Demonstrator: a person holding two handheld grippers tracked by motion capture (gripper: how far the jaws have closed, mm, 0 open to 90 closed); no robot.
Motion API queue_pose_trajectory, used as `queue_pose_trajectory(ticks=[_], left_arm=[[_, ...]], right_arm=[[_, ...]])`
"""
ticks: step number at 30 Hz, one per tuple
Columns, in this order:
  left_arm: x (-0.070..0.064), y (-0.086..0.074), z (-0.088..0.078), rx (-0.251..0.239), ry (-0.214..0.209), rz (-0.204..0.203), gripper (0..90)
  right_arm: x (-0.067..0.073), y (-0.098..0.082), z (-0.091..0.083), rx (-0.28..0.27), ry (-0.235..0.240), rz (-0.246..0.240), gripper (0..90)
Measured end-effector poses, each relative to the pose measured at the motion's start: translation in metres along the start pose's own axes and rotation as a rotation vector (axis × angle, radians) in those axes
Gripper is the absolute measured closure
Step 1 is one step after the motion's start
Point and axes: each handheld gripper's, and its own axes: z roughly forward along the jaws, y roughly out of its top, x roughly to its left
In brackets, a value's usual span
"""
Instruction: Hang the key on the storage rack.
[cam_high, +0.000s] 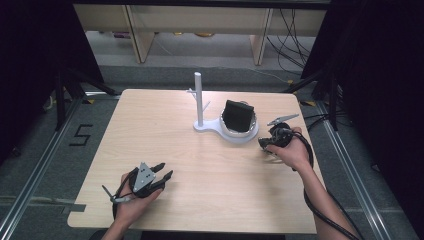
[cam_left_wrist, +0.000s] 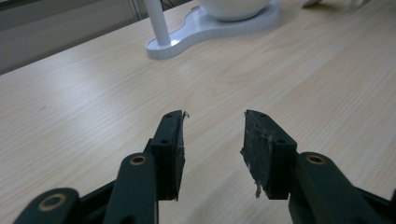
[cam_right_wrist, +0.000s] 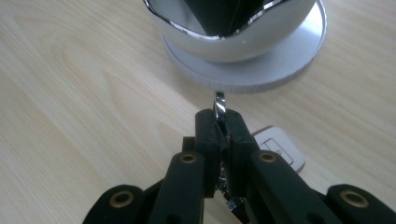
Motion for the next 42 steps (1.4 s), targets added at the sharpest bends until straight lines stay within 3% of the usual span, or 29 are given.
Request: queue_pose_trajectory(ticks=[1, 2, 3, 4, 5, 6, 9, 10, 11, 12, 14, 15, 16, 17, 18, 19, 20, 21, 23, 26, 27, 35, 42], left_arm=[[-0.001, 0.006, 0.001, -0.006, -0.044, -0.019, 51.7], [-0.002, 0.009, 0.003, -0.025, -0.070, -0.027, 50.7], [-0.003, 0.014, 0.004, -0.023, -0.084, -0.030, 50.2], [-0.005, 0.019, 0.007, -0.037, -0.125, -0.042, 49.3], [-0.005, 0.019, 0.007, -0.037, -0.125, -0.042, 48.2], [-0.008, 0.028, 0.010, -0.040, -0.165, -0.050, 47.7], [-0.014, 0.049, 0.021, -0.055, -0.246, -0.064, 44.2], [-0.016, 0.056, 0.025, -0.068, -0.270, -0.067, 43.7], [-0.016, 0.056, 0.025, -0.068, -0.270, -0.067, 43.2], [-0.020, 0.070, 0.034, -0.089, -0.328, -0.079, 42.4], [-0.022, 0.077, 0.038, -0.093, -0.351, -0.087, 41.7], [-0.025, 0.086, 0.045, -0.104, -0.385, -0.094, 41.7], [-0.028, 0.094, 0.051, -0.102, -0.412, -0.103, 41.2], [-0.029, 0.099, 0.055, -0.105, -0.433, -0.106, 41.2], [-0.031, 0.102, 0.060, -0.109, -0.453, -0.120, 41.4], [-0.032, 0.105, 0.064, -0.112, -0.469, -0.134, 41.6], [-0.033, 0.108, 0.069, -0.113, -0.481, -0.147, 42.0], [-0.033, 0.108, 0.069, -0.113, -0.481, -0.147, 42.4], [-0.036, 0.113, 0.080, -0.120, -0.510, -0.175, 43.7], [-0.038, 0.114, 0.086, -0.119, -0.526, -0.192, 45.8], [-0.039, 0.116, 0.090, -0.125, -0.537, -0.216, 46.6], [-0.039, 0.118, 0.100, -0.123, -0.539, -0.231, 50.8], [-0.037, 0.114, 0.102, -0.132, -0.545, -0.260, 57.4]], right_arm=[[0.002, 0.002, -0.005, -0.047, 0.013, -0.031, 87.2], [0.004, 0.002, -0.004, -0.107, 0.015, -0.022, 87.2], [0.005, 0.004, -0.010, -0.088, 0.025, -0.034, 87.2], [0.010, 0.005, -0.010, -0.126, 0.032, 0.007, 87.2], [0.010, 0.005, -0.010, -0.126, 0.032, 0.007, 87.2], [0.013, 0.009, -0.016, -0.134, 0.060, -0.038, 87.2], [0.024, 0.014, -0.019, -0.174, 0.080, -0.054, 87.2], [0.028, 0.016, -0.022, -0.159, 0.094, -0.060, 87.2], [0.032, 0.018, -0.023, -0.177, 0.109, -0.076, 87.2], [0.037, 0.019, -0.024, -0.189, 0.133, -0.077, 87.2], [0.043, 0.021, -0.026, -0.190, 0.144, -0.075, 87.2], [0.047, 0.022, -0.027, -0.215, 0.153, -0.096, 87.2], [0.056, 0.024, -0.029, -0.236, 0.185, -0.116, 87.2], [0.060, 0.024, -0.030, -0.245, 0.201, -0.097, 87.2], [0.063, 0.025, -0.030, -0.248, 0.220, -0.107, 87.2], [0.065, 0.026, -0.030, -0.274, 0.205, -0.135, 87.2], [0.070, 0.026, -0.031, -0.263, 0.238, -0.117, 87.2], [0.070, 0.026, -0.031, -0.263, 0.238, -0.117, 87.2], [0.078, 0.028, -0.029, -0.286, 0.286, -0.131, 87.2], [0.084, 0.029, -0.029, -0.276, 0.301, -0.119, 87.2], [0.088, 0.030, -0.027, -0.278, 0.319, -0.133, 87.2], [0.098, 0.034, -0.022, -0.294, 0.337, -0.171, 87.2], [0.103, 0.035, -0.022, -0.280, 0.376, -0.160, 87.2]])
